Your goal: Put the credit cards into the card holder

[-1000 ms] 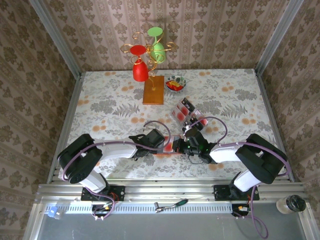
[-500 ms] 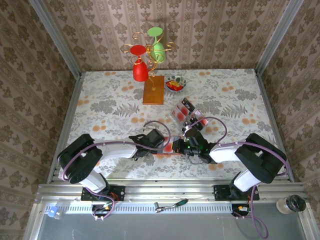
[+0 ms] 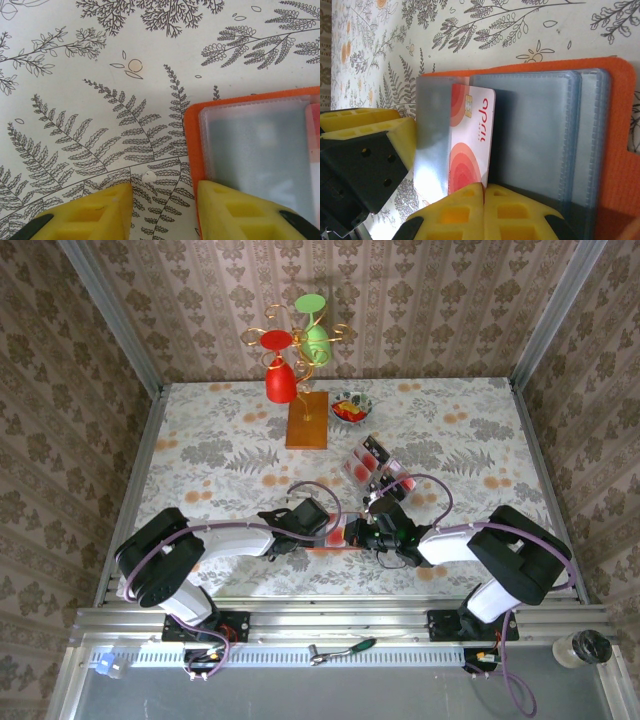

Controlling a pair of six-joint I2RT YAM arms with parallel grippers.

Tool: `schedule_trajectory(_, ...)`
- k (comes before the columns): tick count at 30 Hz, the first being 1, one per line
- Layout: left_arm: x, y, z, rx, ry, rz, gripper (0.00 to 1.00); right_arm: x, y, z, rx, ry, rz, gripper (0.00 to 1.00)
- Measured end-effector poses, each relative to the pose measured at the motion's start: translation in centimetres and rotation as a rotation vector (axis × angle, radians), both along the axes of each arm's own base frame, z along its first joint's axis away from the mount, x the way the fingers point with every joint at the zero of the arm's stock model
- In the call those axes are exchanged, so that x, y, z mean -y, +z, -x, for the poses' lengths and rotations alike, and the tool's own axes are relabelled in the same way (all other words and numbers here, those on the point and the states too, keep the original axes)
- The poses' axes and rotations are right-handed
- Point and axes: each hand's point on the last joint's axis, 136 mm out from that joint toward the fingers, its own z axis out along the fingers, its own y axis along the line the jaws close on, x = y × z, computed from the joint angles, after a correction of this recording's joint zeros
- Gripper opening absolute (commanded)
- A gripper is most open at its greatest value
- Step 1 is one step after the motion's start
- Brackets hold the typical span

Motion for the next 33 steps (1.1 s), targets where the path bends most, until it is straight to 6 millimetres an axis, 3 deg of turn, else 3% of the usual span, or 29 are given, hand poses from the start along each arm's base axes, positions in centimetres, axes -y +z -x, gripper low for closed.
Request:
schedule_trajectory(16, 0.0, 0.0, 0.0, 0.0, 0.0, 0.0, 0.4, -0.7, -0.1, -0.2, -0.012, 0.031, 0.013, 0.0)
schedule_trajectory(20, 0.0, 0.0, 0.0, 0.0, -0.002, 0.0, 0.4, -0.7, -0.1, -0.2, -0.013, 0.045, 0.033, 0.27)
schedule_trajectory(24, 0.1, 0.0, 0.1, 0.003, -0.004, -0.001, 0.4, -0.8, 0.6, -0.1, -0.013, 0.076, 0.067, 0.38)
schedule_trajectory(29, 0.1, 0.0, 0.1, 0.003, -0.004, -0.001, 0.4, -0.3, 2.0, -0.2, -0.009, 0.109, 0.134, 0.37)
schedule_trajectory(33, 0.1, 0.0, 0.1, 0.004, -0.004, 0.0, 0.41, -0.3, 3.0, -0.7, 0.004, 0.127, 0.172, 0.19)
